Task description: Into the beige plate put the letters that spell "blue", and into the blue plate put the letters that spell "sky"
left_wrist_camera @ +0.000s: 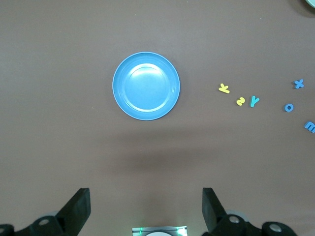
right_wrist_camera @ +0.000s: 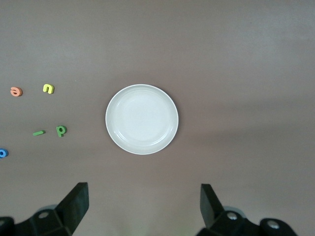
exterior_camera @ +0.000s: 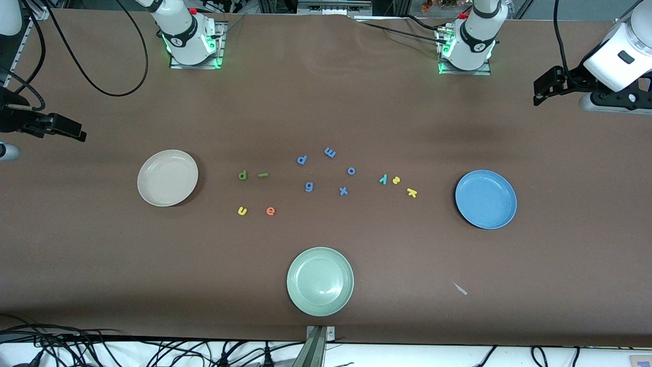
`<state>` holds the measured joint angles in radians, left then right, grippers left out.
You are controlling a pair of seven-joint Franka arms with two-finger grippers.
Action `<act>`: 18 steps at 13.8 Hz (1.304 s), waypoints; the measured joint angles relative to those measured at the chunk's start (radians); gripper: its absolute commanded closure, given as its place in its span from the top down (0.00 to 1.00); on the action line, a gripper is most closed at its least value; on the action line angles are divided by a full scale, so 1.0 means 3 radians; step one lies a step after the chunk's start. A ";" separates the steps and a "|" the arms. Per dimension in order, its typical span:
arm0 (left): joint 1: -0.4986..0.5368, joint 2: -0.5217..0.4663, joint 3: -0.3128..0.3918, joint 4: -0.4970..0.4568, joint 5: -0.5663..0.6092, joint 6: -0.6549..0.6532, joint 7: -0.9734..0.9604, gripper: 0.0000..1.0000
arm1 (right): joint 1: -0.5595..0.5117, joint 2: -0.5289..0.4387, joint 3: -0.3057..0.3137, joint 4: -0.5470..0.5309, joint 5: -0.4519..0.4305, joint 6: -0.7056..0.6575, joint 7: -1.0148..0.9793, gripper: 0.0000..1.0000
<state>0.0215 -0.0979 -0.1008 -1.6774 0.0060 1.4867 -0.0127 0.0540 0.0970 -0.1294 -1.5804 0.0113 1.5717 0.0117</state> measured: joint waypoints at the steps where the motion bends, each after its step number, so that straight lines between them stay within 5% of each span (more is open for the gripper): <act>1: 0.0000 0.0002 0.0000 0.0000 0.0000 0.0000 0.0000 1.00 | 0.0000 0.0000 0.0000 0.0000 0.0000 0.0000 0.0000 1.00; 8: -0.0053 0.0128 -0.0013 -0.0017 -0.0081 0.0088 0.0004 1.00 | 0.0001 0.0000 0.0001 0.0000 0.0000 0.0000 -0.0001 1.00; 18: -0.0276 0.0999 -0.0114 -0.0536 -0.0128 0.1552 0.0000 1.00 | 0.0002 0.0000 0.0007 0.0002 0.0000 0.0000 -0.0001 1.00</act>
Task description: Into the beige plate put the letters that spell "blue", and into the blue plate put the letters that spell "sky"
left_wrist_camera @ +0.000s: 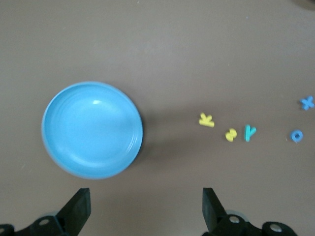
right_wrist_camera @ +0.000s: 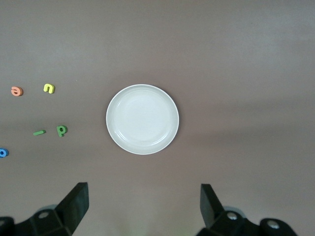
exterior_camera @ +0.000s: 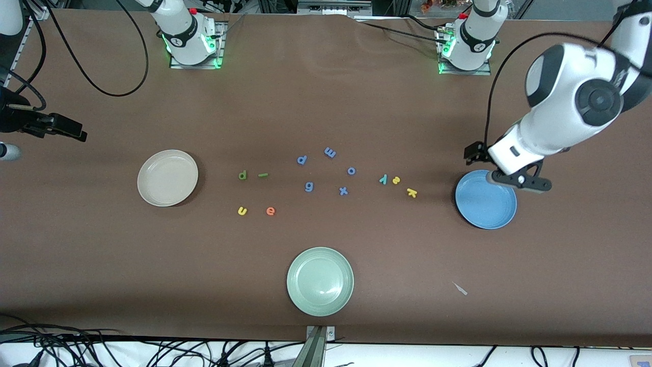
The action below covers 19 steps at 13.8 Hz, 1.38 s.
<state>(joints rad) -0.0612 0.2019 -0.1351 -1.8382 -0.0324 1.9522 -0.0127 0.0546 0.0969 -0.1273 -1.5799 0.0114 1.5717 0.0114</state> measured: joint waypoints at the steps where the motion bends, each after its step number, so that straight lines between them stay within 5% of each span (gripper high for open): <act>1: -0.0023 0.0115 0.0000 0.0000 0.0000 0.0135 0.0000 1.00 | 0.0000 0.0000 0.0000 0.0000 0.0000 0.0000 0.0000 1.00; 7: -0.0139 0.0244 -0.0002 0.0002 0.0000 0.0365 -0.0004 1.00 | 0.0000 0.0000 0.0000 0.0000 0.0000 0.0000 -0.0002 1.00; 14: 0.0140 -0.1255 0.0098 -0.0316 0.0000 -0.0571 -0.0005 1.00 | 0.0000 0.0001 0.0001 0.0003 0.0000 -0.0001 -0.0024 1.00; 19: 0.0188 -0.1459 0.0532 -0.0255 0.0007 -0.1086 0.0003 1.00 | -0.0001 0.0001 0.0000 0.0003 0.0000 -0.0029 -0.0026 1.00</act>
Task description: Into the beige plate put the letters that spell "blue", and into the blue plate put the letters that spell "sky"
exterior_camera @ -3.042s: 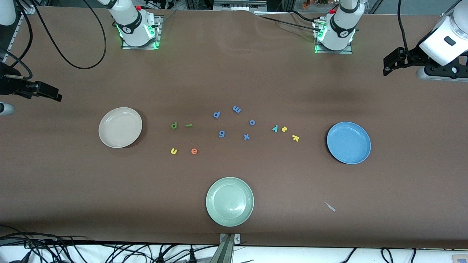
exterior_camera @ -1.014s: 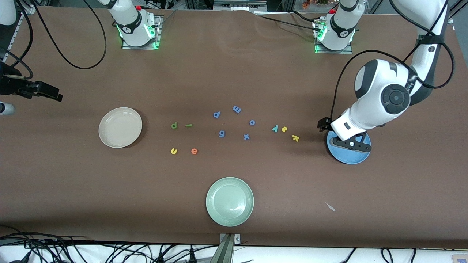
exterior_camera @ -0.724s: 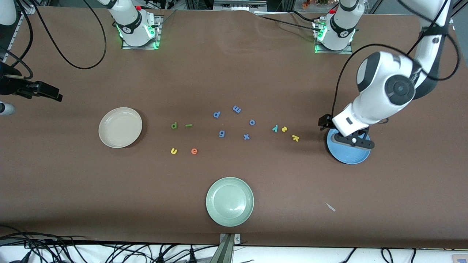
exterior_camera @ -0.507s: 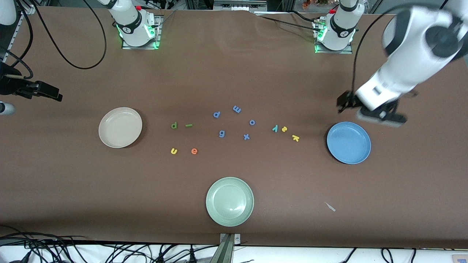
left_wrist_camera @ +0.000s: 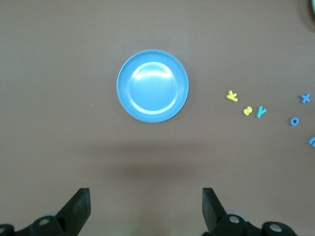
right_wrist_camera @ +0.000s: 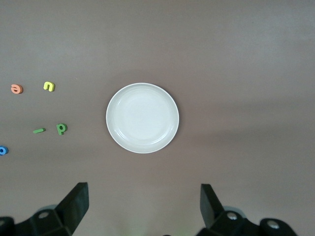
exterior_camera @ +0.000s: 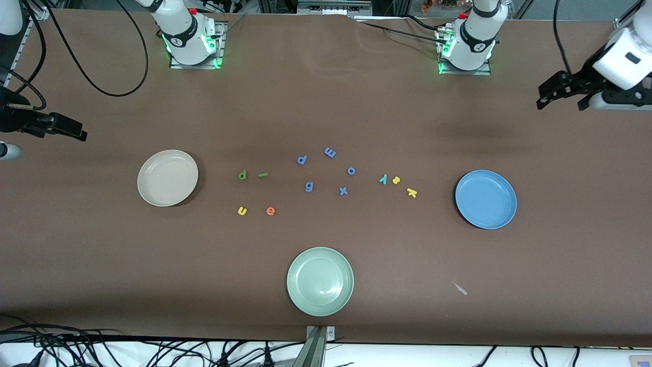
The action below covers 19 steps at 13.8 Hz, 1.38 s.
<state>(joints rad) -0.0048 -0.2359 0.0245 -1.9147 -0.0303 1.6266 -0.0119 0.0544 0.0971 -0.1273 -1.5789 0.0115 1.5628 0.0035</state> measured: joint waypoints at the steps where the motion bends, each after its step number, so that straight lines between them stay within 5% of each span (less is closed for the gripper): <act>1: 0.0003 -0.0011 0.0021 0.0057 0.0011 -0.0113 0.0000 1.00 | 0.0000 0.0000 0.0000 0.0000 0.0000 -0.0010 0.0000 1.00; 19: -0.0073 -0.0023 0.0009 0.0115 0.0046 -0.0200 -0.0003 1.00 | 0.0000 0.0000 0.0000 0.0000 0.0000 -0.0023 -0.0019 1.00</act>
<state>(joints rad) -0.0266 -0.2427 0.0271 -1.8802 -0.0166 1.5666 -0.0127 0.0544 0.0971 -0.1273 -1.5789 0.0115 1.5560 -0.0023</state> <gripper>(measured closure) 0.000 0.000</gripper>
